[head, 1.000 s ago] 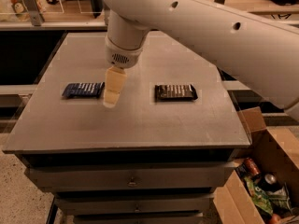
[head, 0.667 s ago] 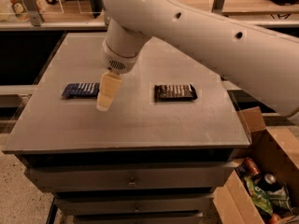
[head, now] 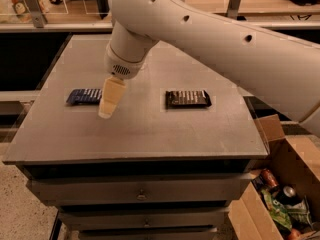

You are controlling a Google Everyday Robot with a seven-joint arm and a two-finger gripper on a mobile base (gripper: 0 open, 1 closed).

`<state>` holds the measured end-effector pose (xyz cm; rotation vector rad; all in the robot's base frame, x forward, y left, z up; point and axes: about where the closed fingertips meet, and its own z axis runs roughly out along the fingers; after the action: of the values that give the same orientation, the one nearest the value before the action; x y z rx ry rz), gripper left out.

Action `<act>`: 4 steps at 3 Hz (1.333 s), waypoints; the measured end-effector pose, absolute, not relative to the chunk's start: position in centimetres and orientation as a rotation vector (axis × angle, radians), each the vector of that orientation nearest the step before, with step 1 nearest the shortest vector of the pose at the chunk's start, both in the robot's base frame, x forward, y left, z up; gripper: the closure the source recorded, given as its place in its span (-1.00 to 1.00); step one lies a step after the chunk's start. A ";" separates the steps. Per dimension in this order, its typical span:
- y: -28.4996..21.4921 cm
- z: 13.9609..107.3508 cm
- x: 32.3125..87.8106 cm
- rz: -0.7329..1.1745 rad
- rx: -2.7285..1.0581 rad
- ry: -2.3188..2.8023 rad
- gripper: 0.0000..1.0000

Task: Pick rxbar blueberry

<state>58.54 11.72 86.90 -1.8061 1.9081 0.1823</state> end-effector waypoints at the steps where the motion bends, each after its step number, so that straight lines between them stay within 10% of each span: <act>1: 12.7 85.0 58.8 0.286 -1.837 1.934 -1.00; 4: 16.3 82.6 60.1 0.480 -1.825 1.853 -1.00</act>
Offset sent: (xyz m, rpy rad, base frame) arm 0.0079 0.0425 -0.0432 0.1759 0.1667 0.1087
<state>60.12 16.34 82.58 -1.8251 1.8529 0.4801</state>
